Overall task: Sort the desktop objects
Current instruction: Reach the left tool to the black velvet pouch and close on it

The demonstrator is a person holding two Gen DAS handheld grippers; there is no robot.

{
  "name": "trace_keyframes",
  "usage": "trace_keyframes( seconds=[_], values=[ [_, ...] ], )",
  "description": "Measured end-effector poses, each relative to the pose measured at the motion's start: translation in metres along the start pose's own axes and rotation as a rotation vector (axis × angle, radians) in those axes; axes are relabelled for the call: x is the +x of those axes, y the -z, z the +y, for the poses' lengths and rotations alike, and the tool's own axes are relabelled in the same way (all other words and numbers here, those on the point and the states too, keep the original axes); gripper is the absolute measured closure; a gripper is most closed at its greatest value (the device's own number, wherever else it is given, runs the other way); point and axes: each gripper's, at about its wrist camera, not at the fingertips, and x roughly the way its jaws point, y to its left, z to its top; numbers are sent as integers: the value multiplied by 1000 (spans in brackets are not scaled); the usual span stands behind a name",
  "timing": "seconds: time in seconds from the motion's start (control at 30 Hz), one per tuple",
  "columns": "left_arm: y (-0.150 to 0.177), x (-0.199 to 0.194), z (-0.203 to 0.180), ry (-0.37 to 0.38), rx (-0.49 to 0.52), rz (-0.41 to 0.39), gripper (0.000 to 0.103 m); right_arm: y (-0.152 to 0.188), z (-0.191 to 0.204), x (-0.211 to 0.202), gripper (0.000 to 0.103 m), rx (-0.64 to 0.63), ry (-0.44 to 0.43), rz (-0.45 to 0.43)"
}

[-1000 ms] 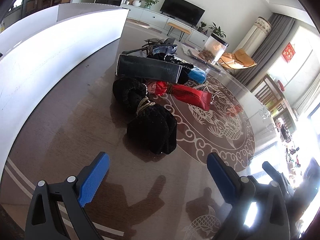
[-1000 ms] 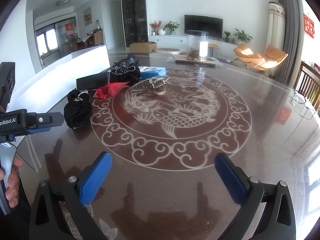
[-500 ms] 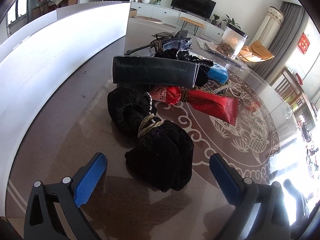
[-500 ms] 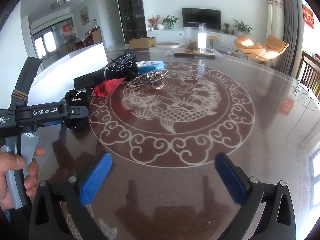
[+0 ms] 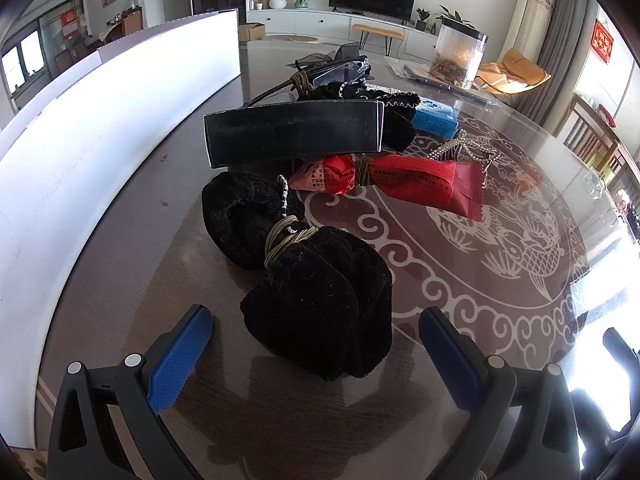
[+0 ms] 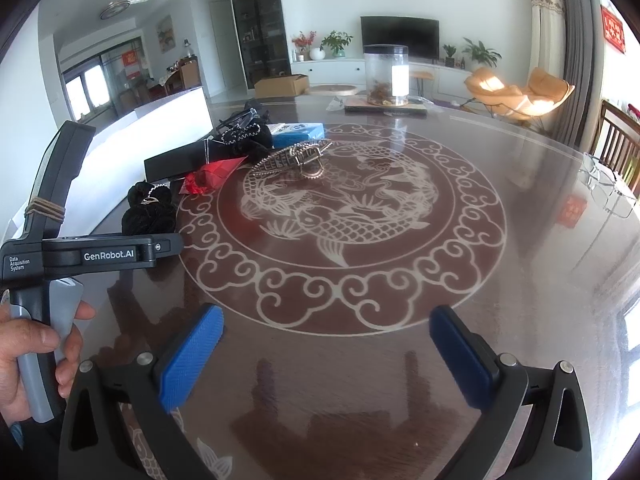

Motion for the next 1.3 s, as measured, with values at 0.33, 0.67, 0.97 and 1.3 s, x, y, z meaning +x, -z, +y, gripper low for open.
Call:
trace_keyframes(
  seconds=[0.33, 0.67, 0.97, 1.3],
  values=[
    [3, 3, -7, -48, 39, 1, 0, 0, 0, 0, 0, -2, -1, -1],
    [2, 3, -8, -51, 43, 11, 0, 0, 1, 1, 0, -6, 3, 2],
    [1, 4, -9, -43, 60, 16, 0, 0, 1, 3, 0, -3, 5, 8],
    [4, -7, 4, -31, 83, -36, 37, 0, 1, 3, 0, -2, 6, 8]
  ],
)
